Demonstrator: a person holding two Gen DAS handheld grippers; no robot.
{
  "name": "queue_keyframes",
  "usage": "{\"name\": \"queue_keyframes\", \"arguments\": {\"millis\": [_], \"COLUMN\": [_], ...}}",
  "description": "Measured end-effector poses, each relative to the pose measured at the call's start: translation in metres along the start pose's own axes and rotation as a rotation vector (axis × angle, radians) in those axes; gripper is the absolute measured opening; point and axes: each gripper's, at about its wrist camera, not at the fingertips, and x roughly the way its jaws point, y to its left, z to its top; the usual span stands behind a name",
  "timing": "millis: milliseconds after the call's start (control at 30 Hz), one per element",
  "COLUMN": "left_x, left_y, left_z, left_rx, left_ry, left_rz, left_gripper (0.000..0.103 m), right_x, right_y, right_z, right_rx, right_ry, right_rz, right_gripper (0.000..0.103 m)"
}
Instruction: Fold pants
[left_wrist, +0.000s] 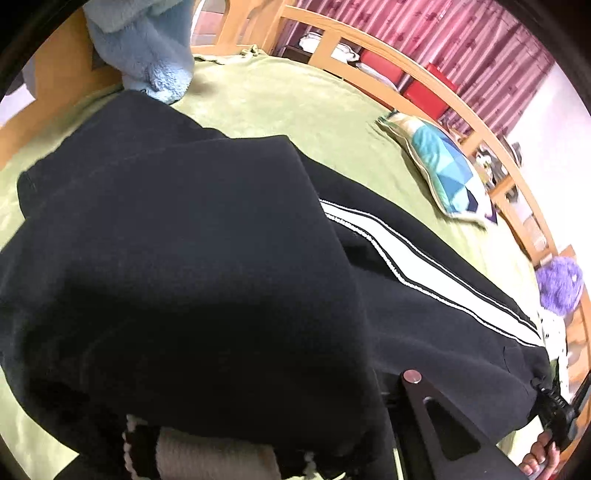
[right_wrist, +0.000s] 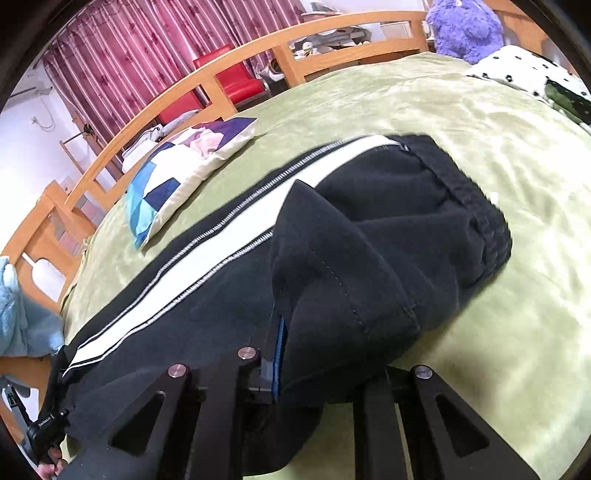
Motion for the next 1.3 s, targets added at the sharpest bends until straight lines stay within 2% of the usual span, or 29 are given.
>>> {"name": "queue_keyframes", "arguments": {"millis": [133,267,400,567,600,667,733,800,833,933,1000,1100,1200,1300], "left_x": [-0.035,-0.071,-0.100,-0.118,-0.117,-0.115,-0.118,-0.130,-0.137,-0.161,-0.173,-0.185,-0.180,-0.176], "left_y": [-0.005,-0.008,-0.002,-0.001,0.001,0.009,0.012,0.012,0.012,0.010,0.011,0.016,0.022,0.019], "left_z": [-0.039,-0.088,-0.137,-0.176,-0.181,-0.187,-0.194,-0.206,-0.212,-0.221,-0.222,-0.220,-0.212,-0.199], "left_rx": [0.071,0.130,0.156,0.164,0.159,0.132,0.138,0.189,0.221,0.318,0.348,0.351,0.323,0.283], "left_ry": [0.018,0.027,0.049,0.087,0.094,0.126,0.157,0.174,0.177,0.151,0.126,0.070,0.085,0.059], "left_rz": [0.028,0.040,0.036,0.025,0.030,0.041,0.044,0.049,0.041,0.028,0.033,0.041,0.038,0.021], "left_gripper": [0.011,0.011,0.011,0.013,0.014,0.025,0.032,0.043,0.047,0.051,0.052,0.052,0.053,0.053], "right_x": [-0.044,-0.090,-0.128,-0.167,-0.170,-0.168,-0.168,-0.174,-0.179,-0.194,-0.201,-0.212,-0.215,-0.215], "right_y": [-0.018,-0.053,-0.088,-0.127,-0.133,-0.141,-0.144,-0.143,-0.142,-0.138,-0.134,-0.126,-0.118,-0.108], "right_z": [-0.023,-0.055,-0.087,-0.125,-0.132,-0.141,-0.152,-0.163,-0.169,-0.184,-0.187,-0.189,-0.186,-0.183], "right_rx": [-0.011,-0.012,-0.002,0.004,0.005,0.009,-0.001,-0.030,-0.048,-0.094,-0.105,-0.116,-0.104,-0.106], "right_ry": [0.003,0.014,0.019,0.024,0.034,0.064,0.092,0.107,0.109,0.114,0.113,0.088,0.080,0.082], "right_rz": [-0.014,-0.028,-0.042,-0.063,-0.063,-0.055,-0.097,-0.128,-0.133,-0.182,-0.198,-0.196,-0.180,-0.176], "right_gripper": [0.014,0.014,0.014,0.014,0.016,0.022,0.046,0.055,0.055,0.055,0.055,0.055,0.055,0.055]}}
